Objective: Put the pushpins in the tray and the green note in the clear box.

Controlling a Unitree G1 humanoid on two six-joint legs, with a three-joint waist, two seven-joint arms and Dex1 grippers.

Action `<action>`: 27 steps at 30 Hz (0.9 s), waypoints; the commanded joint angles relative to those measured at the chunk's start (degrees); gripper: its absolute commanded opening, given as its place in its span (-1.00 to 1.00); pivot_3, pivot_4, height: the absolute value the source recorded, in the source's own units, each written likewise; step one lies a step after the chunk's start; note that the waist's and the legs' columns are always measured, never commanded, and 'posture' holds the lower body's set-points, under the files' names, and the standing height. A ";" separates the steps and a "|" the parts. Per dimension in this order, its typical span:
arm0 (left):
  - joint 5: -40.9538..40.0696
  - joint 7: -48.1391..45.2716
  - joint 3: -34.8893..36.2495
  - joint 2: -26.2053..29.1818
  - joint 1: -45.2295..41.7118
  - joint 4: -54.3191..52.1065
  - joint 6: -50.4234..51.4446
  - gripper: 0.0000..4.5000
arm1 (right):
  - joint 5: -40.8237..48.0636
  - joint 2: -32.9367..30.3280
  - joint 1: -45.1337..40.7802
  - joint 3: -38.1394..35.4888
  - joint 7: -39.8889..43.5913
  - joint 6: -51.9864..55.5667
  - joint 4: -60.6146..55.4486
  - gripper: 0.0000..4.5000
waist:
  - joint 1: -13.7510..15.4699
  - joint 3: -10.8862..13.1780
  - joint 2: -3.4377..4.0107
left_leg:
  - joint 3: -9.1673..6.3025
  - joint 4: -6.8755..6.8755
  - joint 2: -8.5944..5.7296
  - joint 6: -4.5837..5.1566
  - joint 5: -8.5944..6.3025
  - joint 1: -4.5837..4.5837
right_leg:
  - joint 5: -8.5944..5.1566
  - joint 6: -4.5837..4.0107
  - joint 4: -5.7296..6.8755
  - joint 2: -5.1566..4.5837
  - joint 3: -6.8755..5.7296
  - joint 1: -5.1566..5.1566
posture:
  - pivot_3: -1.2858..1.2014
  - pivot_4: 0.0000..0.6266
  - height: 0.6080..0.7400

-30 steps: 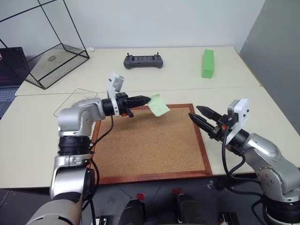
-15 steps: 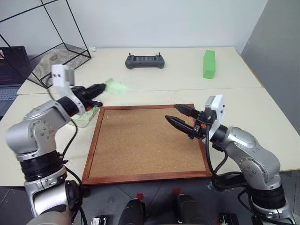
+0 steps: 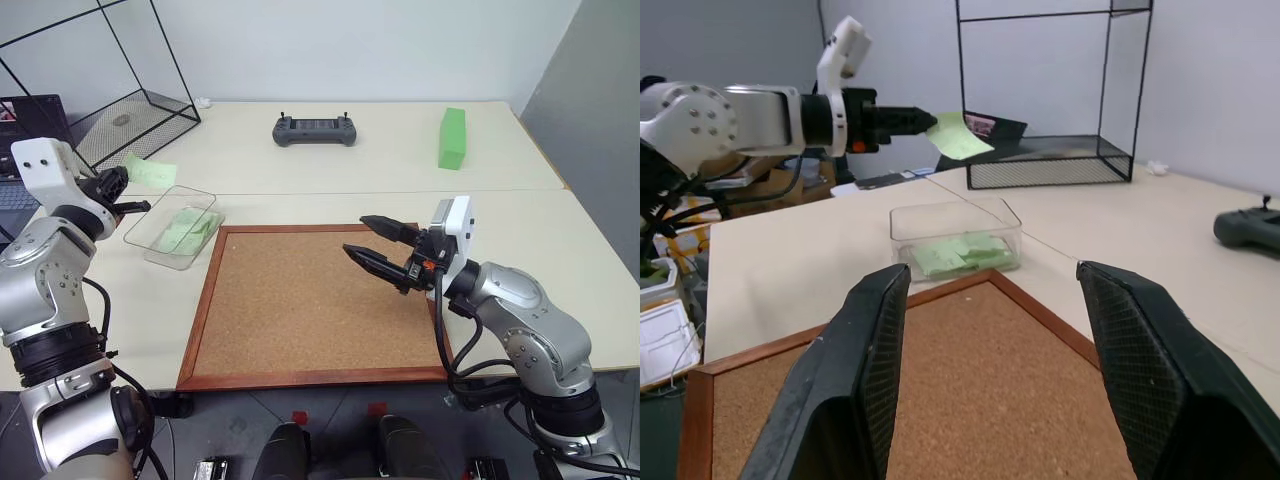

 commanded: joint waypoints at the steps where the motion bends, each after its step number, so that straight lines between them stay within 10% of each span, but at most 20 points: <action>1: 2.18 2.80 -0.45 0.72 0.52 2.85 -5.28 -1.00 | -0.26 -0.42 -0.56 0.09 0.09 -0.83 -3.20 0.25 | 0.00 0.00 0.00 | 0.00 0.00 0.00 0.00 0.00 0.00 | 0.00 0.00 0.00 -0.02 0.00 0.00 | 0.03 -0.52 1.00; 16: 2.24 -0.48 -5.44 -0.16 4.08 10.51 -9.42 -1.00 | -0.43 -0.61 -1.02 -0.52 -0.35 -0.51 -1.62 0.25 | -0.03 0.00 -0.02 | 0.03 0.00 0.01 0.00 0.00 0.00 | 0.00 0.00 0.02 -0.18 -0.09 0.00 | 0.03 -0.52 1.00; 27: 1.94 -1.84 -7.10 0.32 2.67 12.16 -11.23 -0.12 | -1.46 -0.29 -0.35 -0.57 -0.40 -0.93 -1.53 0.26 | -0.04 0.00 -0.02 | 0.03 0.00 0.01 0.00 0.00 -0.02 | 0.00 0.00 0.01 -0.18 -0.13 0.00 | 0.03 -0.52 1.00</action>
